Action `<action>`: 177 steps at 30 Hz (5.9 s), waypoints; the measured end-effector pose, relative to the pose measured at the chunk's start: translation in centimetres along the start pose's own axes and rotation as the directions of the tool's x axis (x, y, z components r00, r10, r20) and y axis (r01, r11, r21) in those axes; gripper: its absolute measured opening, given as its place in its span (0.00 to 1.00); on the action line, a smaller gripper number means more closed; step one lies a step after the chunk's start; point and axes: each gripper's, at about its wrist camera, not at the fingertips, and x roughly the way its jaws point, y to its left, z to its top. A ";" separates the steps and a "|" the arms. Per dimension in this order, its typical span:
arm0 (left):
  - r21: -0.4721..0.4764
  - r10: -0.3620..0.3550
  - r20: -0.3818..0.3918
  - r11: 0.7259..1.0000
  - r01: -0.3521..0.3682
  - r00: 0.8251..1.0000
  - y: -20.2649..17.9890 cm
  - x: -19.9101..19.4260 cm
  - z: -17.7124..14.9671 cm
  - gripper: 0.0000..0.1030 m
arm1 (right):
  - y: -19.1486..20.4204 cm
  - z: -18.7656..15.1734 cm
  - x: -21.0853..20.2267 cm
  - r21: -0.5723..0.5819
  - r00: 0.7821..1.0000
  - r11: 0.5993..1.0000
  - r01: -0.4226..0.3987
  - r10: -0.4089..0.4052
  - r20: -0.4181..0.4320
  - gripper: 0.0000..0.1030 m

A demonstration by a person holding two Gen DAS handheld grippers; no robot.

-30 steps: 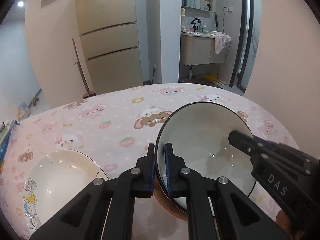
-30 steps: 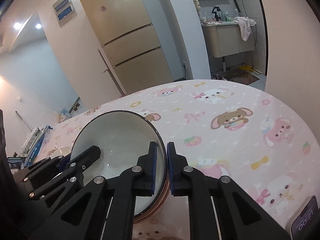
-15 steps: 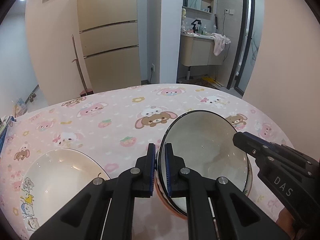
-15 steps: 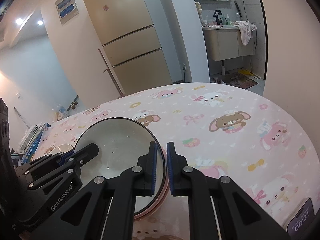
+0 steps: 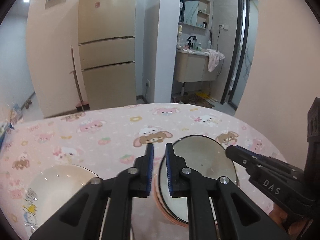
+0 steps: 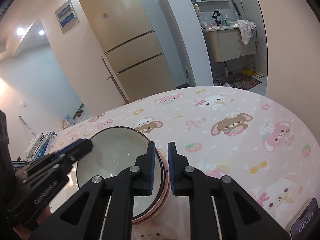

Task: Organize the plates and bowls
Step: 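Lower the white bowl into the pink bowls and open both grippers, then position both grippers around the rim of the nested bowl stack, then close both grippers on the bowl stack rim and lift it, then carry the bowl stack over the 'Life' plate stack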

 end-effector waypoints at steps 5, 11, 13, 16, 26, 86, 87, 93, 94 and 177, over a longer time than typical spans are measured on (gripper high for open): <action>-0.023 -0.047 -0.012 0.999 0.047 0.999 1.1 0.7 0.5 0.04 | -0.4 0.1 0.1 0.013 1.000 1.000 -0.001 0.001 0.002 0.19; -0.102 -0.198 -0.045 0.976 0.193 0.979 2.7 1.5 0.7 0.04 | -1.4 0.2 0.6 0.080 0.995 0.992 -0.100 0.101 -0.012 0.20; -0.097 -0.191 -0.045 0.978 0.186 0.981 2.7 1.8 0.6 0.04 | -1.8 0.2 1.0 0.108 0.991 0.986 -0.126 0.129 -0.019 0.21; -0.092 -0.161 -0.061 0.984 0.155 0.985 2.7 2.4 0.6 0.04 | -2.4 0.2 1.8 0.144 0.989 0.980 -0.136 0.142 -0.031 0.35; -0.097 -0.139 -0.088 0.987 0.130 0.986 3.0 3.0 -0.1 0.04 | -2.5 0.1 2.3 0.140 0.994 0.986 -0.087 0.096 -0.060 0.48; -0.153 -0.138 -0.014 0.979 0.135 0.990 4.8 1.6 0.0 0.67 | -7.1 0.7 3.5 0.373 0.920 0.875 -0.309 0.374 -0.116 0.58; -0.140 -0.164 -0.004 0.977 0.162 0.986 4.6 1.1 0.3 0.70 | -6.4 1.1 3.0 0.330 0.926 0.895 -0.300 0.356 -0.124 0.58; -0.039 -0.185 0.179 0.980 0.195 0.966 3.6 -4.2 1.5 0.87 | -3.2 2.4 -1.6 0.067 0.974 0.973 -0.220 0.223 -0.032 0.58; -0.021 -0.177 0.196 0.983 0.185 0.964 3.4 -4.8 1.7 0.88 | -2.9 2.5 -2.3 0.040 0.979 0.979 -0.202 0.203 -0.007 0.58; -0.366 -0.363 -0.365 0.903 0.226 0.858 3.8 8.8 -1.8 0.38 | -4.2 -3.9 6.2 0.446 0.888 0.883 -0.144 0.314 -0.337 0.39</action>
